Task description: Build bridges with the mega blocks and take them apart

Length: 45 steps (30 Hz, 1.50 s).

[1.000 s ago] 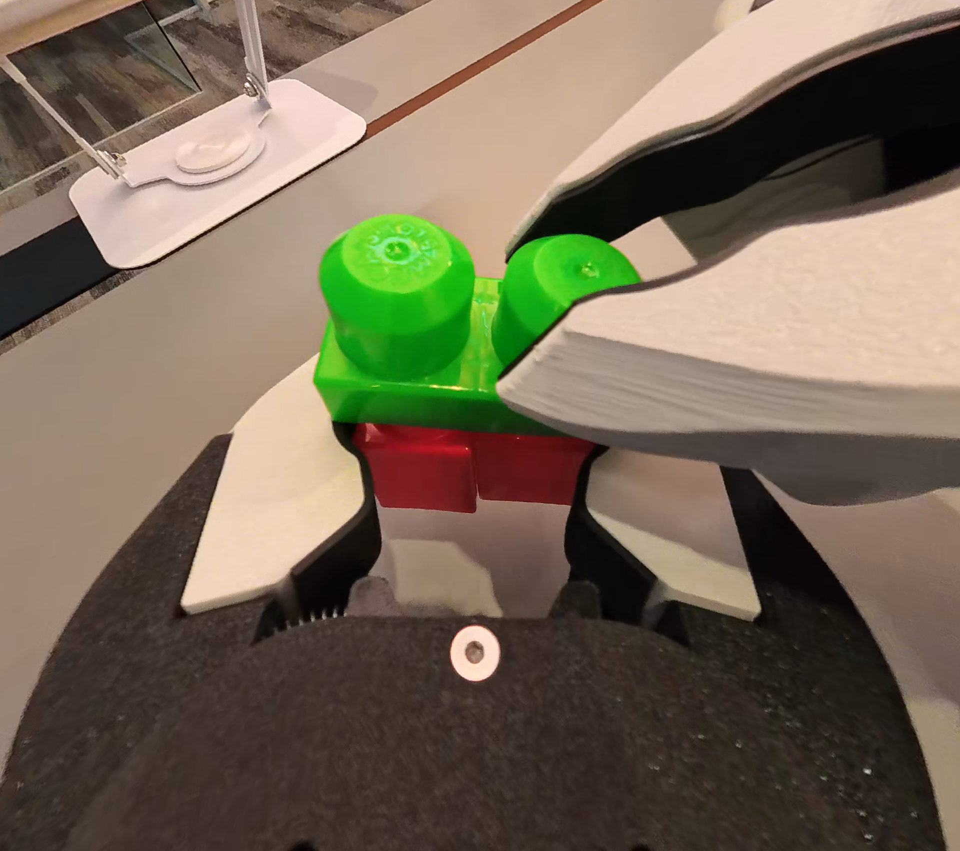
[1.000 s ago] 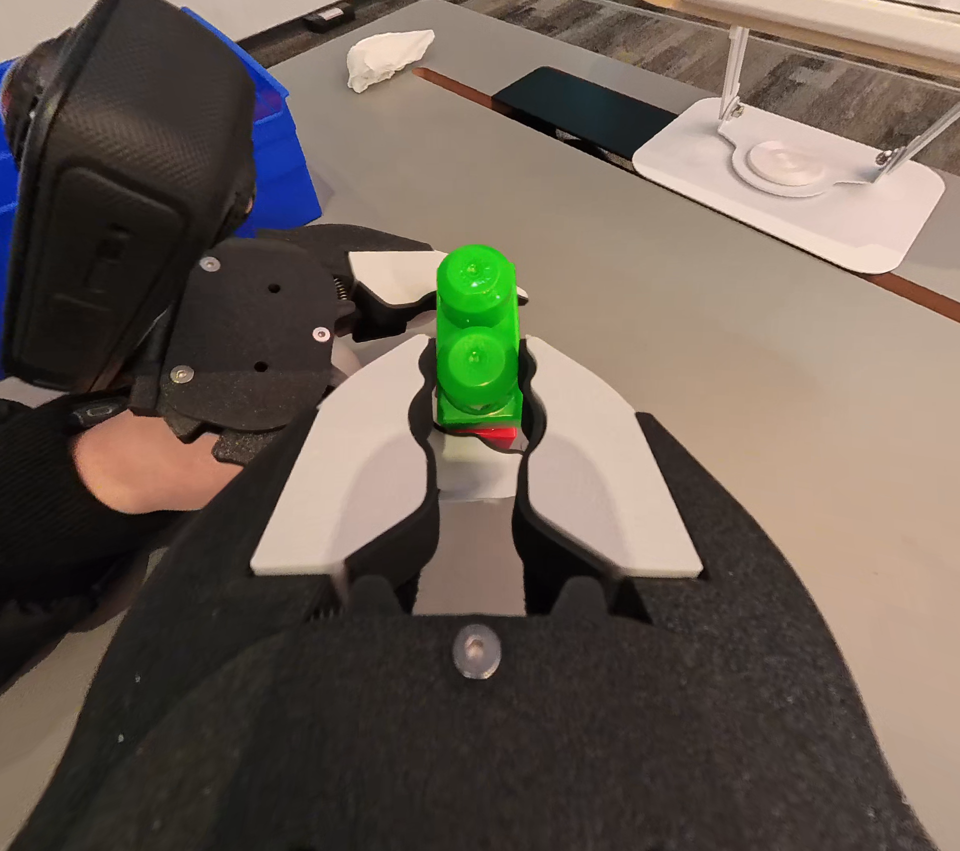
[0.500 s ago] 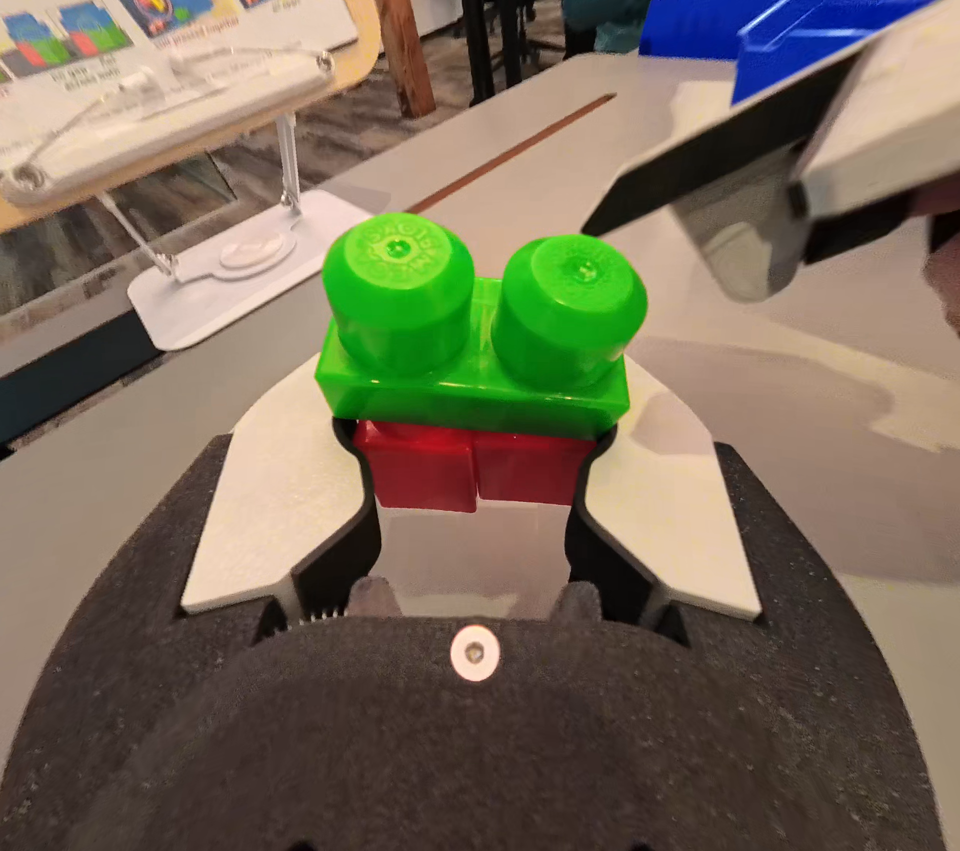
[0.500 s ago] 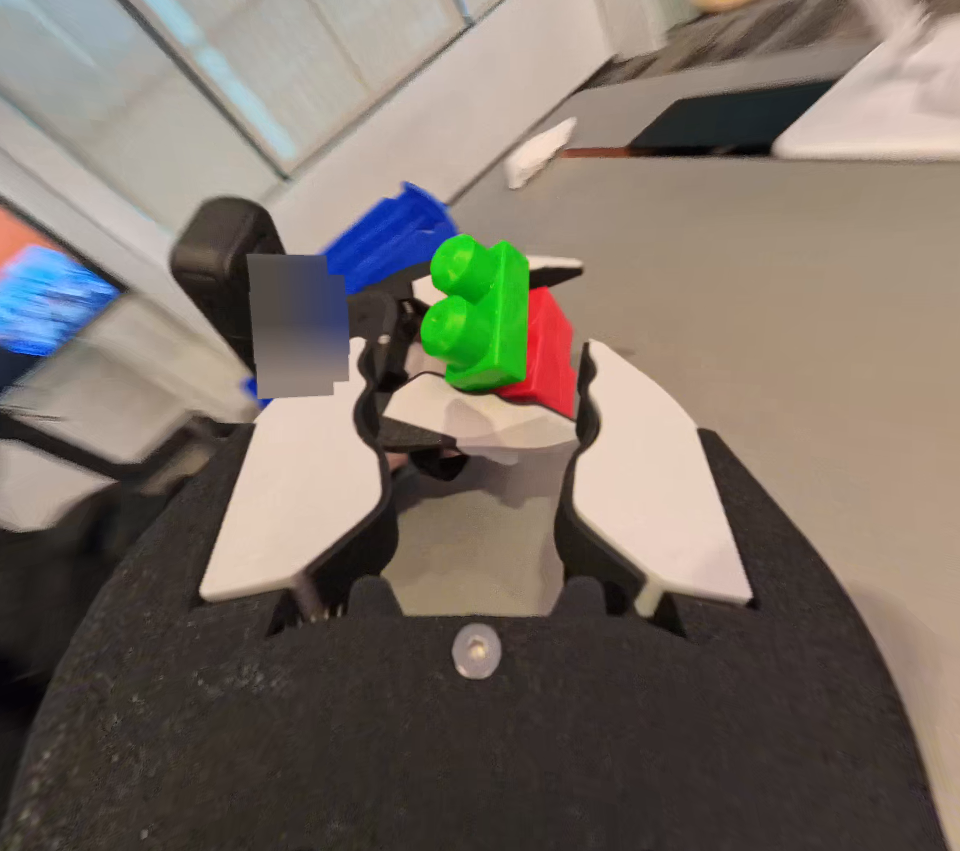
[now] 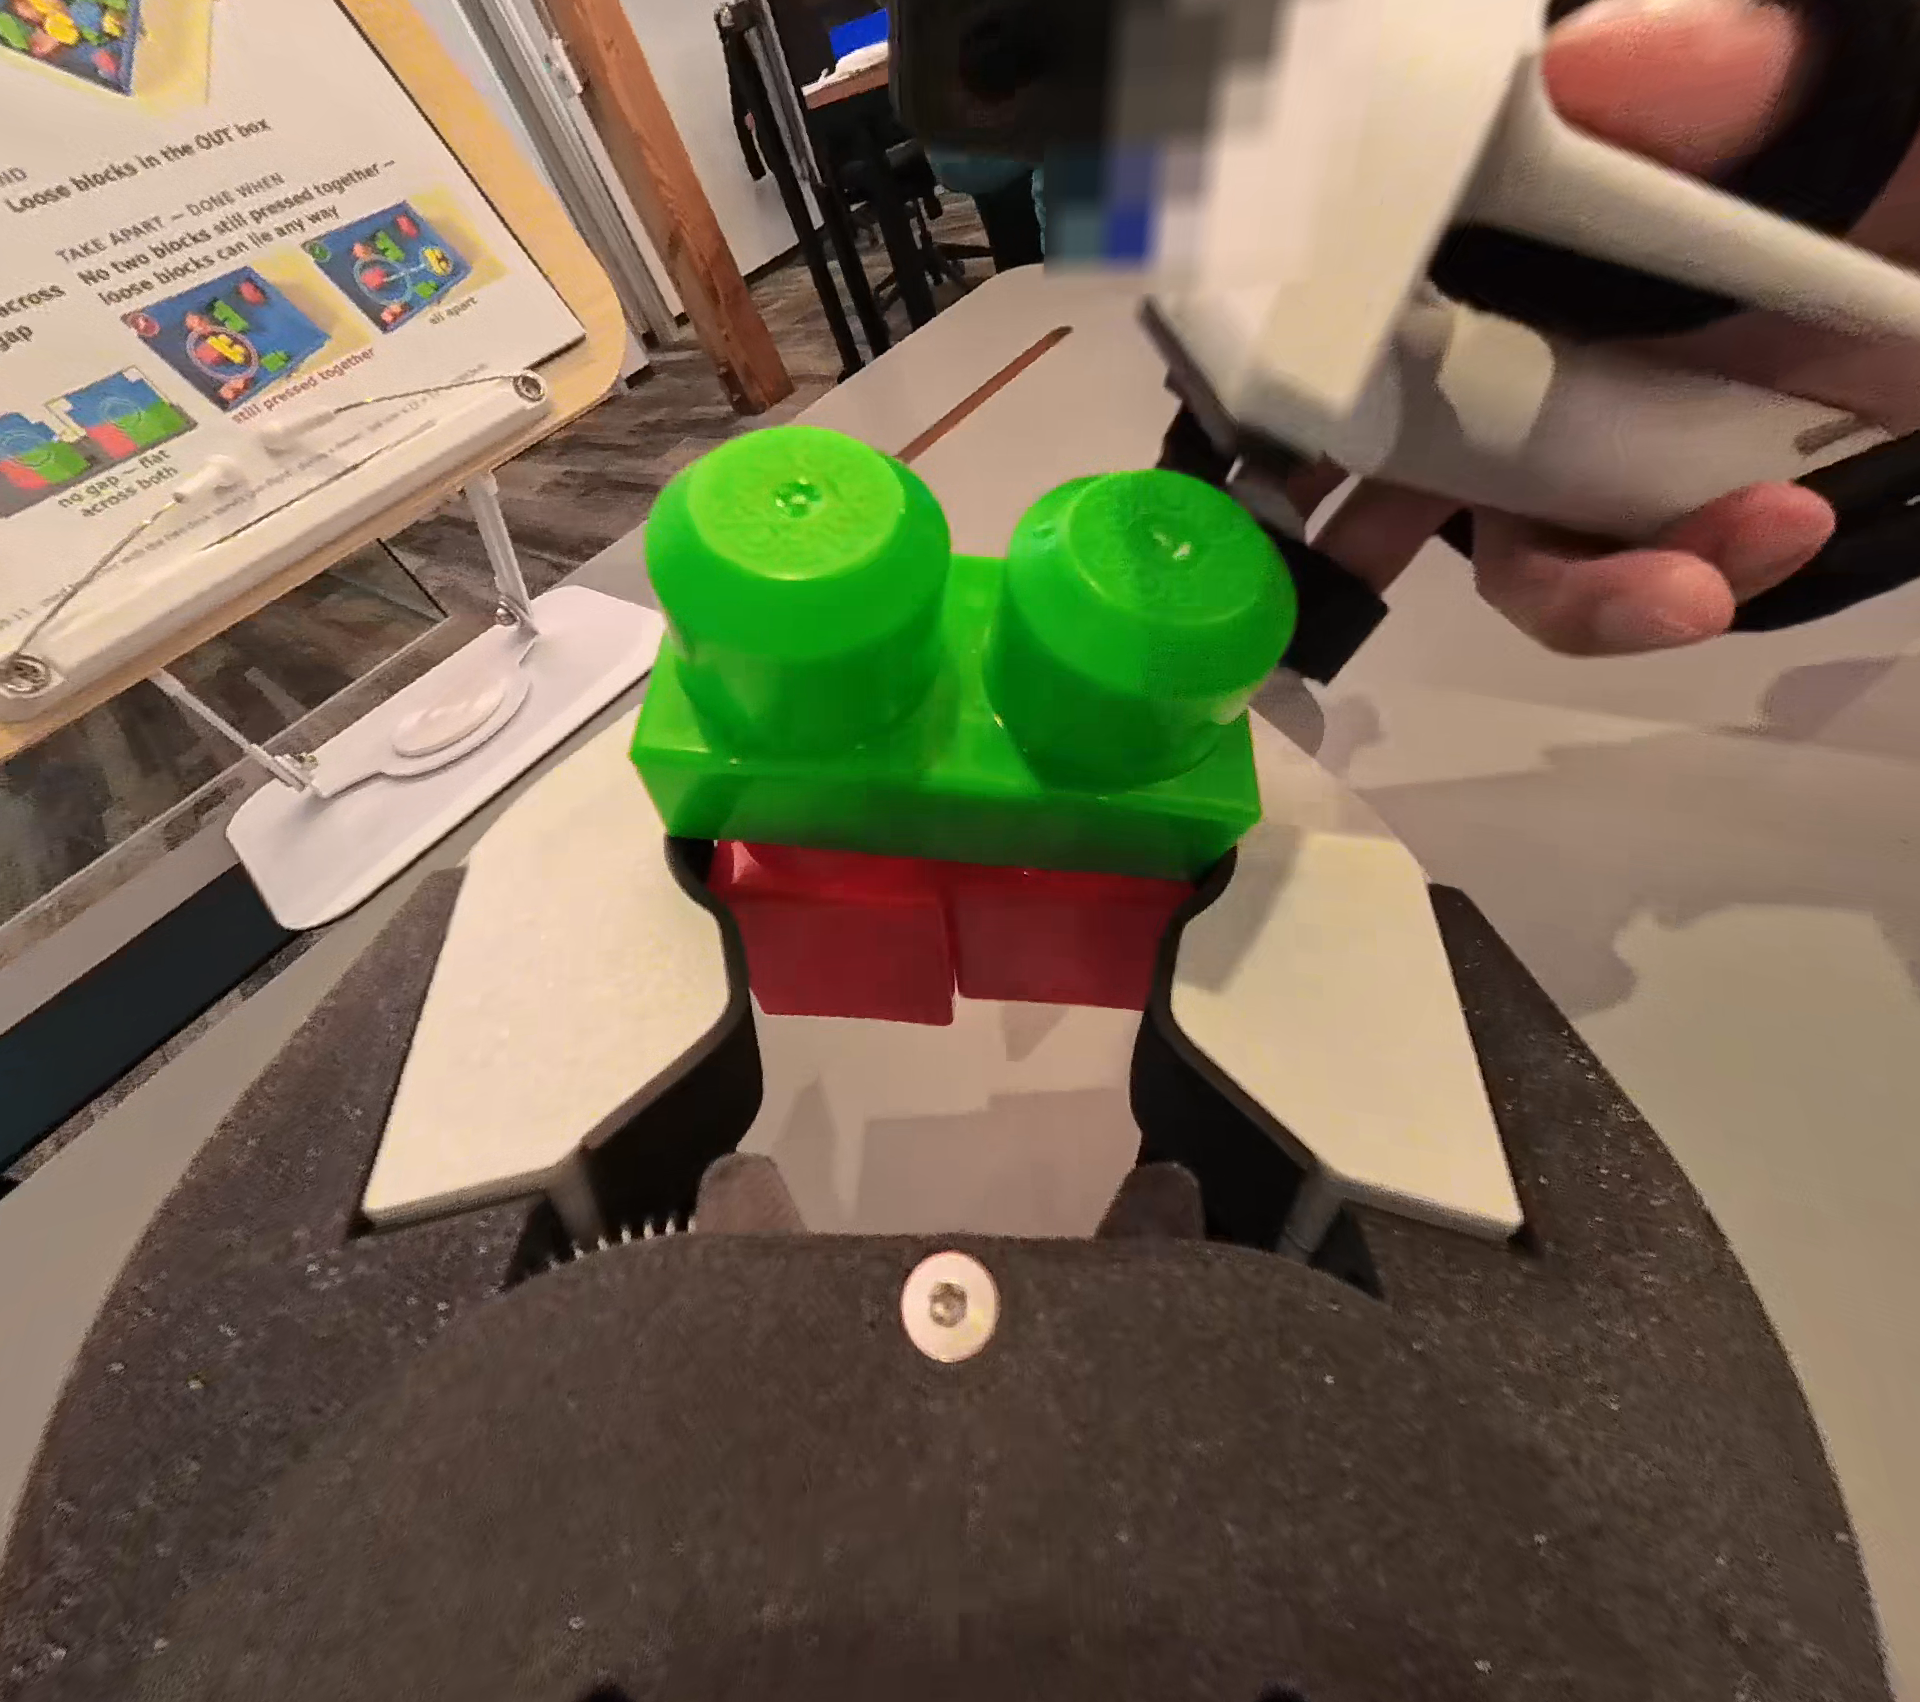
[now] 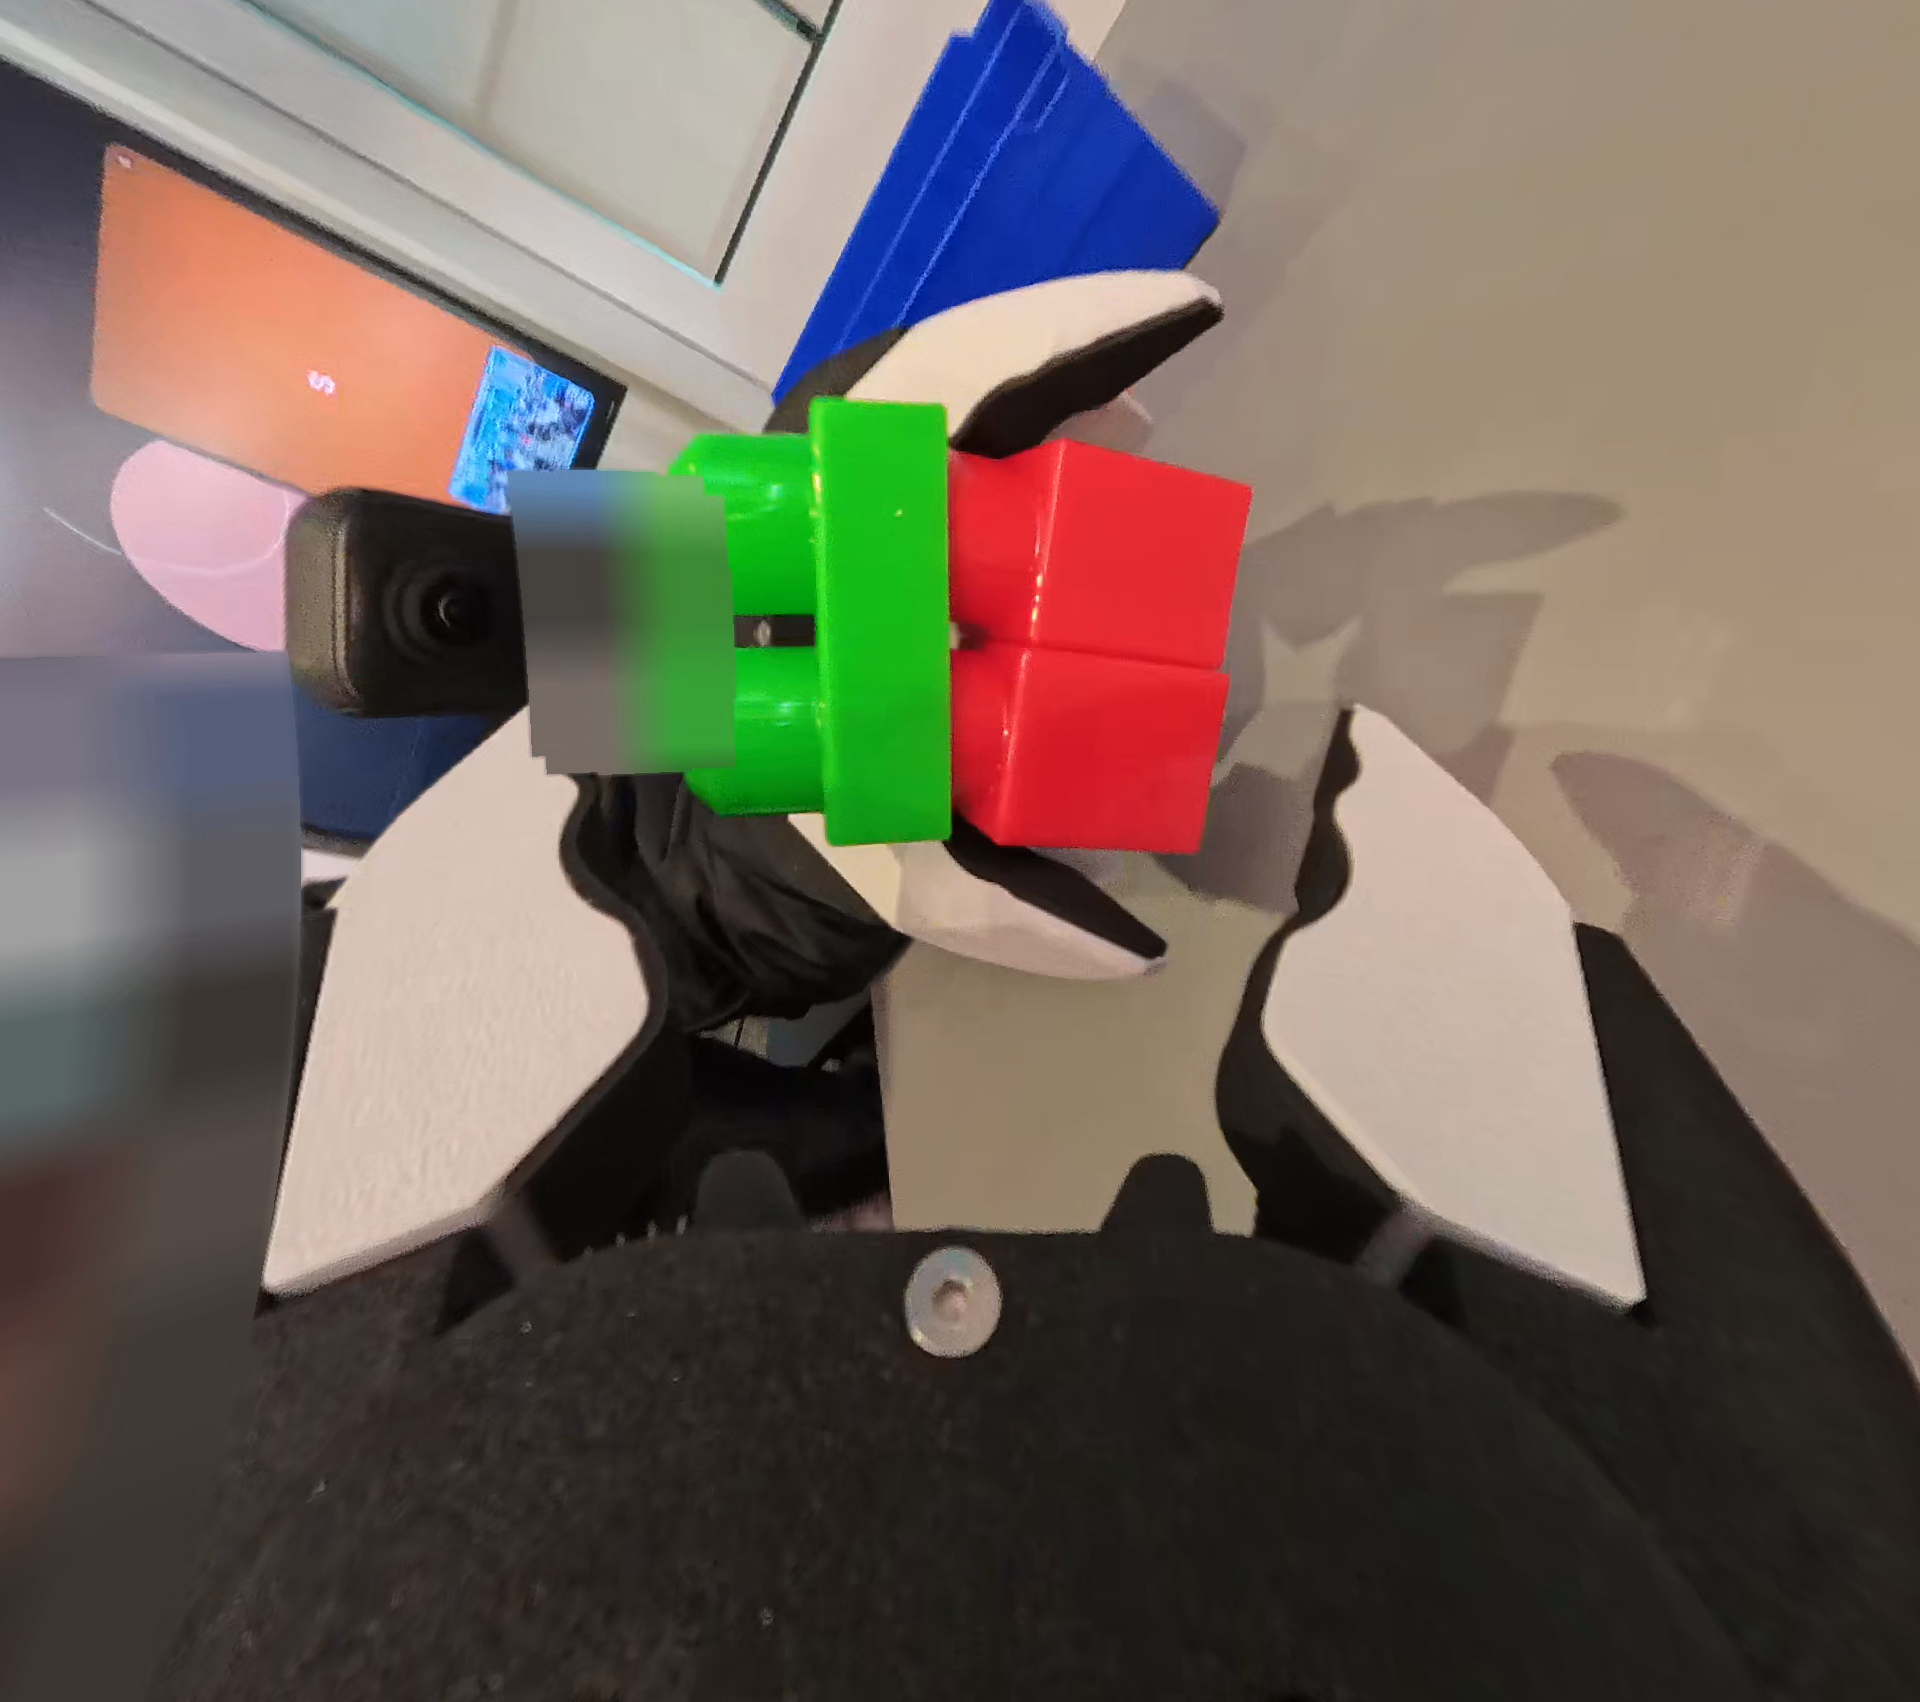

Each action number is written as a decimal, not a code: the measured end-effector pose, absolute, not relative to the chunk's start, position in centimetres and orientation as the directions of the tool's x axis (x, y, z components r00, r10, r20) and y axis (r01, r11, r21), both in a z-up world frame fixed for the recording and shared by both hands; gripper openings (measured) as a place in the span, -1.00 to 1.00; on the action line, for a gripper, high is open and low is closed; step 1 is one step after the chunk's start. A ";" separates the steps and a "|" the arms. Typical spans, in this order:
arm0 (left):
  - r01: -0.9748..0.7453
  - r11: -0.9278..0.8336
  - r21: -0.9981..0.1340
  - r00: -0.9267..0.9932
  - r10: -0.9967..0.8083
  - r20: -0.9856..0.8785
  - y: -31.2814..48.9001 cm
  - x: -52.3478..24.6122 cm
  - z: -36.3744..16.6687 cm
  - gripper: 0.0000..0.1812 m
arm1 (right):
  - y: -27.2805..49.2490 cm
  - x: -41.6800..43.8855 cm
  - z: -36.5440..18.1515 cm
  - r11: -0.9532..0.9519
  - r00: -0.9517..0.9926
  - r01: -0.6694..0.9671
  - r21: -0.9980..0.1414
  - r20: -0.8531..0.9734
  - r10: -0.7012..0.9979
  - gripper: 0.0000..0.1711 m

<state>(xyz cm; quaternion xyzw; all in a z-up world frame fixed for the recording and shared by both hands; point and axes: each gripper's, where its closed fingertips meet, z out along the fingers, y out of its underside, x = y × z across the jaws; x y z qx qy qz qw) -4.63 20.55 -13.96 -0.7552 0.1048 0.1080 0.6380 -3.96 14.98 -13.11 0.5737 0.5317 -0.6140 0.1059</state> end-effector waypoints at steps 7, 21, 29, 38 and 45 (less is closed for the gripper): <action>-0.298 -0.144 -0.944 0.954 -0.035 -0.296 20.4 -4.2 -13.6 -0.01 | 14.0 -4.1 -13.0 -0.422 -0.338 0.758 -0.497 -0.853 0.398 0.32; -0.312 -0.126 -0.942 0.950 -0.025 -0.311 20.3 -4.2 -13.2 -0.01 | 13.4 -3.1 -13.3 -0.359 -0.332 0.791 -0.495 -0.841 0.427 0.20; -0.335 -0.065 -0.940 0.942 -0.030 -0.334 19.9 -3.9 -12.2 -0.01 | 13.0 -3.0 -12.7 -0.384 -0.365 0.777 -0.499 -0.854 0.372 0.18; -0.382 0.000 -0.924 0.924 -0.020 -0.381 19.5 -3.2 -11.1 -0.01 | 12.6 -2.4 -11.8 -0.404 -0.429 0.748 -0.527 -0.848 0.310 0.19; -0.372 -0.005 -0.928 0.928 -0.037 -0.371 19.5 -3.0 -11.3 -0.01 | 12.7 -2.6 -11.7 -0.459 -0.384 0.764 -0.454 -0.891 0.241 0.19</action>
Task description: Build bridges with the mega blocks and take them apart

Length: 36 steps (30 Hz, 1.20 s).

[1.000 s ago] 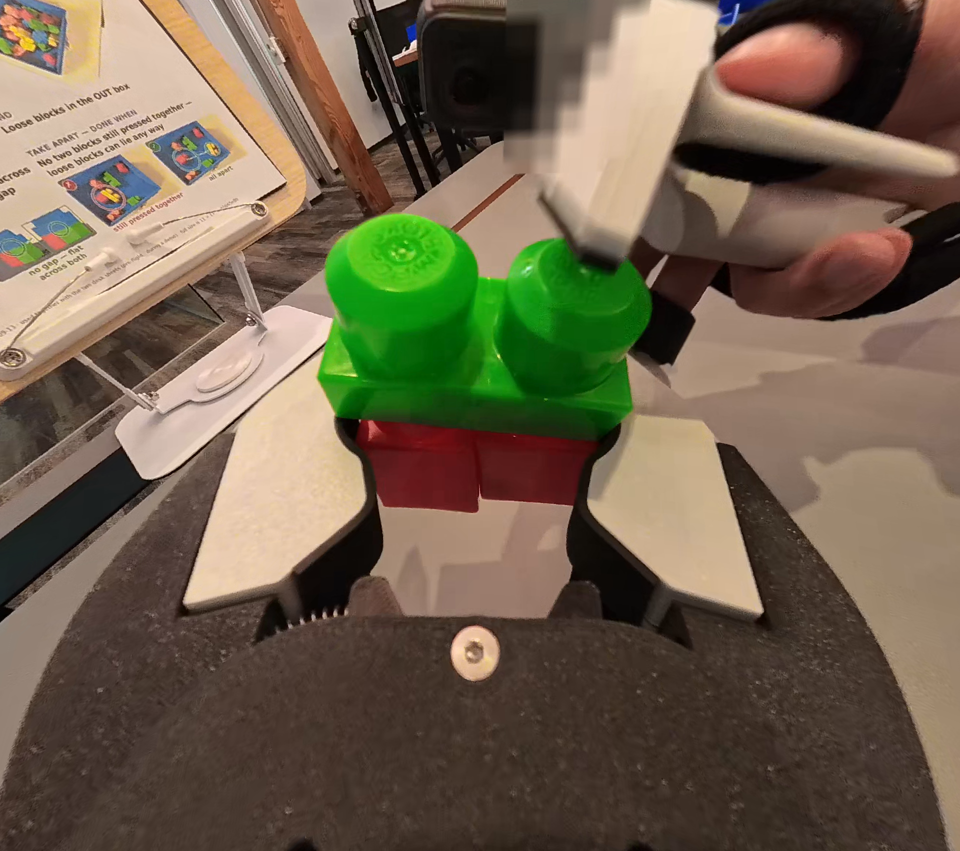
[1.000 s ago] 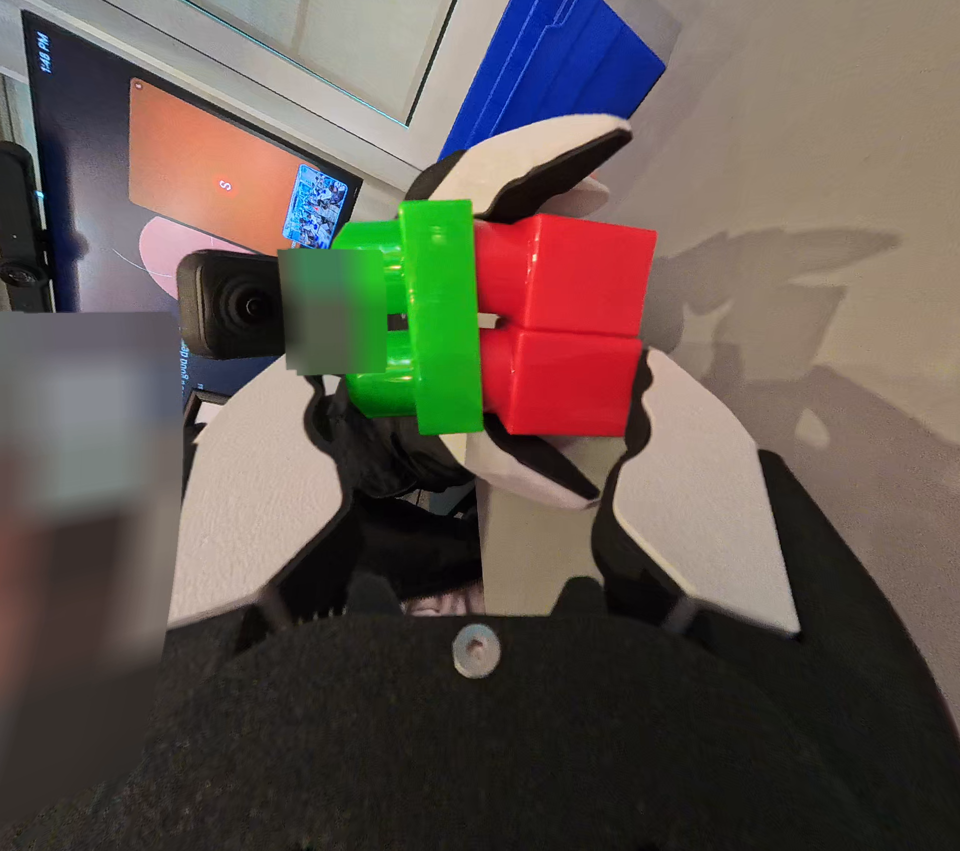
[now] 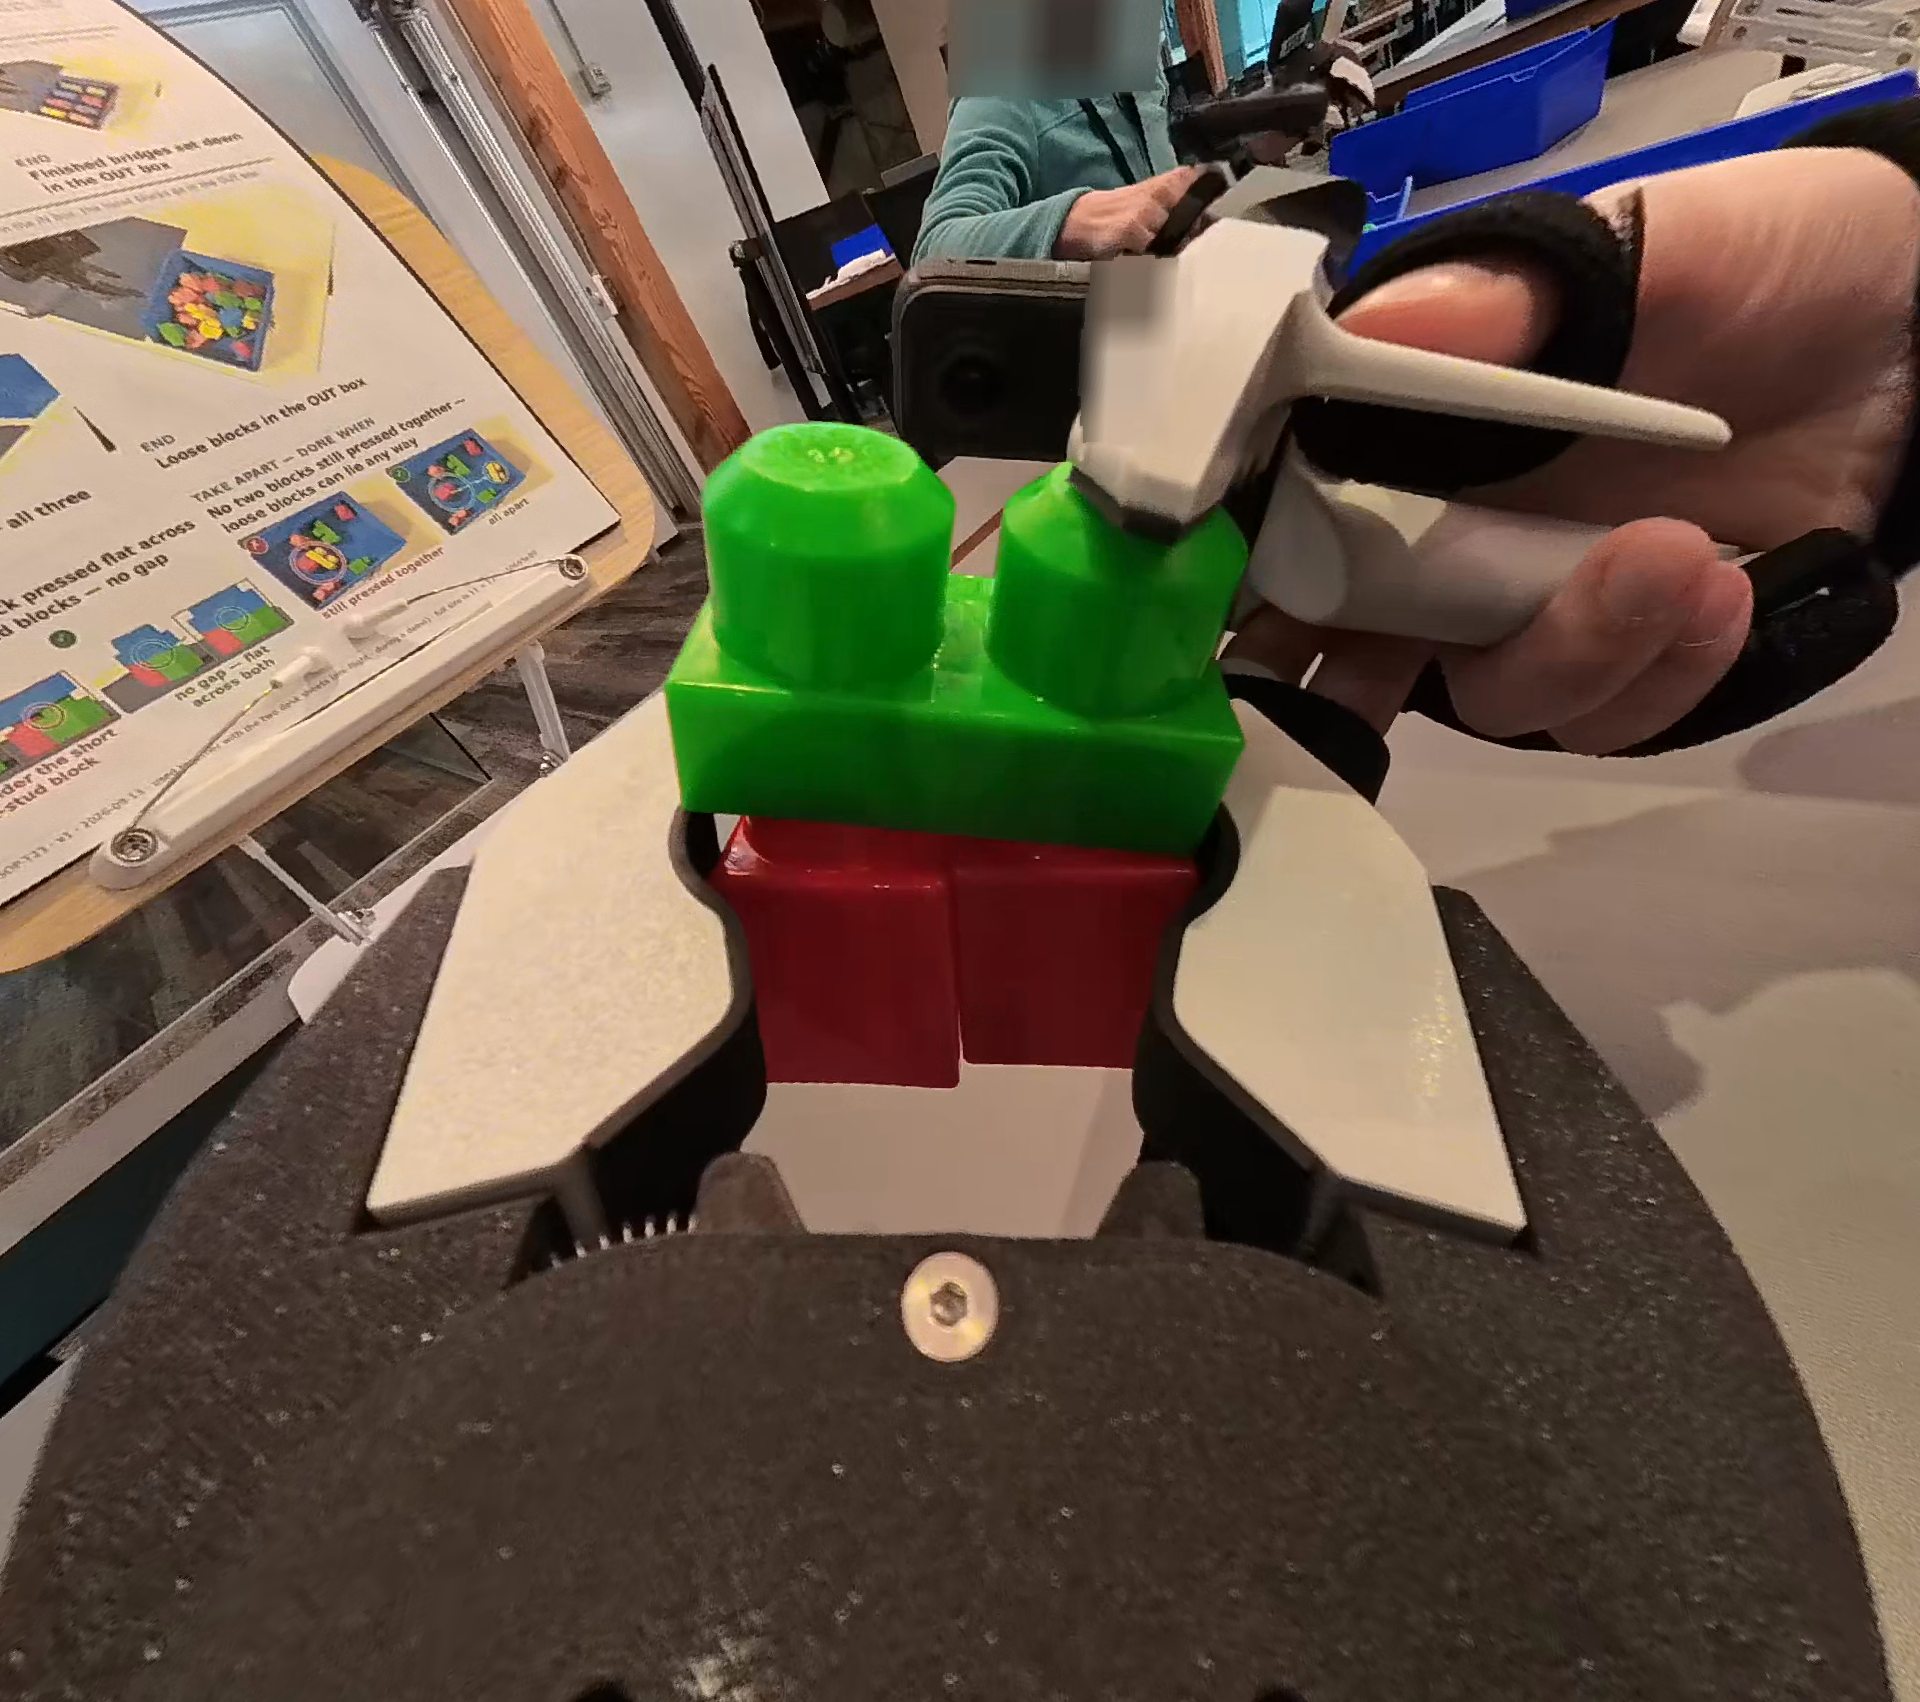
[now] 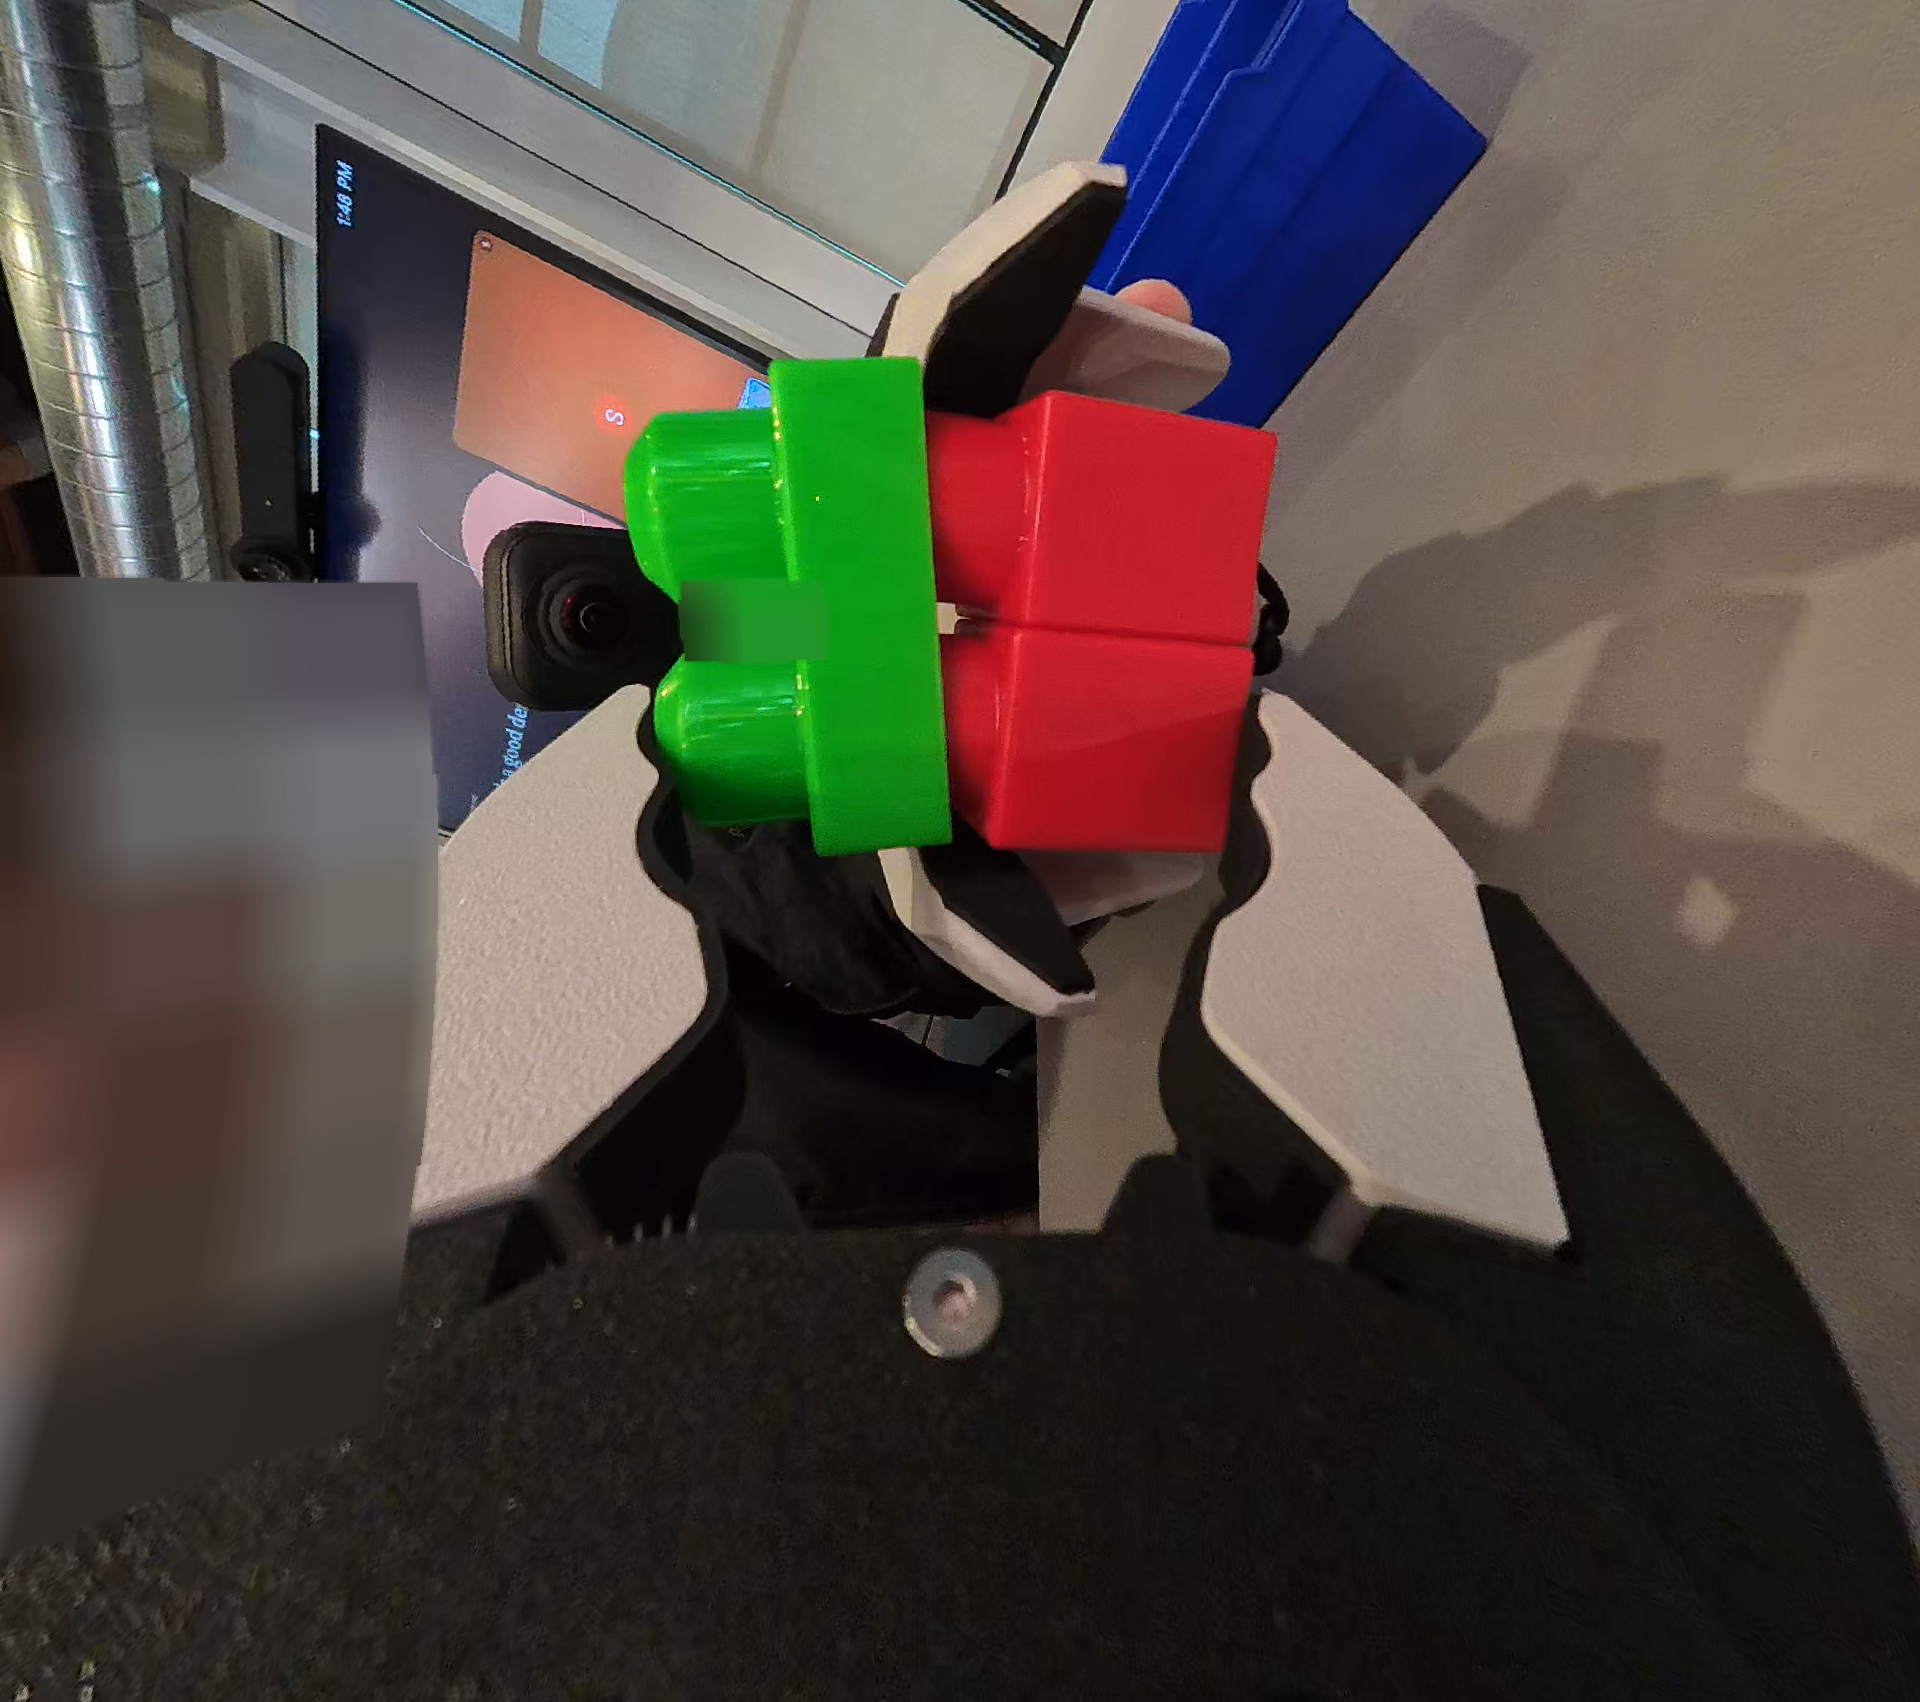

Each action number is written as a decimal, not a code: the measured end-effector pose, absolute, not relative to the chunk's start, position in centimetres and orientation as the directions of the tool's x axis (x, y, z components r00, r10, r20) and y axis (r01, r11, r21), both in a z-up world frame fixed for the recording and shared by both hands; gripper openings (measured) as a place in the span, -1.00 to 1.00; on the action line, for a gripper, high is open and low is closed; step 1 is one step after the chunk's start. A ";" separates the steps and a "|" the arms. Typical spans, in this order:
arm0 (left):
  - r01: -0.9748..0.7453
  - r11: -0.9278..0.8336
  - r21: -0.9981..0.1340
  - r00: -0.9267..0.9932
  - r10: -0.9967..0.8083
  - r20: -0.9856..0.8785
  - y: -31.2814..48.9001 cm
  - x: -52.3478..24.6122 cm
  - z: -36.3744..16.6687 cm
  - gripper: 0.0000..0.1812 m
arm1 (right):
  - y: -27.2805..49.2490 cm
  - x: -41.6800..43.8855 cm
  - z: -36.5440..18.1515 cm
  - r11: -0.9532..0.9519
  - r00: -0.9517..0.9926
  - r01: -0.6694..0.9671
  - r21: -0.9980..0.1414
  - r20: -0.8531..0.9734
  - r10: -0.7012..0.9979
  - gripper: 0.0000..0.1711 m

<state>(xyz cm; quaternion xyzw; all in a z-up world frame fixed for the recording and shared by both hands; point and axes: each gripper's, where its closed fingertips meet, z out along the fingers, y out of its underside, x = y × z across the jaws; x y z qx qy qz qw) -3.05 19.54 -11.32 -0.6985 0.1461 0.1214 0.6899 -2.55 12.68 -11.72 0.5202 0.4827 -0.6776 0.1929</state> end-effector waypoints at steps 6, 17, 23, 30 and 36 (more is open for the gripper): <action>-0.382 0.014 -0.924 0.923 -0.039 -0.382 19.4 -2.9 -11.1 -0.01 | 12.6 -2.5 -11.7 -0.456 -0.400 0.751 -0.477 -0.879 0.260 0.16; -0.391 0.035 -0.920 0.919 -0.044 -0.392 19.2 -2.5 -10.8 -0.01 | 12.7 -2.2 -11.5 -0.458 -0.418 0.745 -0.486 -0.874 0.247 0.14; -0.408 0.054 -0.912 0.911 -0.039 -0.410 19.1 -2.3 -10.6 -0.01 | 12.5 -2.0 -11.3 -0.450 -0.440 0.740 -0.500 -0.866 0.237 0.14; -0.409 0.110 -0.906 0.908 -0.056 -0.416 18.6 -1.2 -9.6 -0.02 | 12.5 -2.1 -9.6 -0.485 -0.493 0.720 -0.497 -0.858 0.147 0.21; -0.430 0.102 -0.897 0.894 -0.088 -0.438 18.9 -0.3 -10.3 -0.02 | 12.8 -2.4 -10.0 -0.446 -0.466 0.736 -0.508 -0.860 0.210 0.36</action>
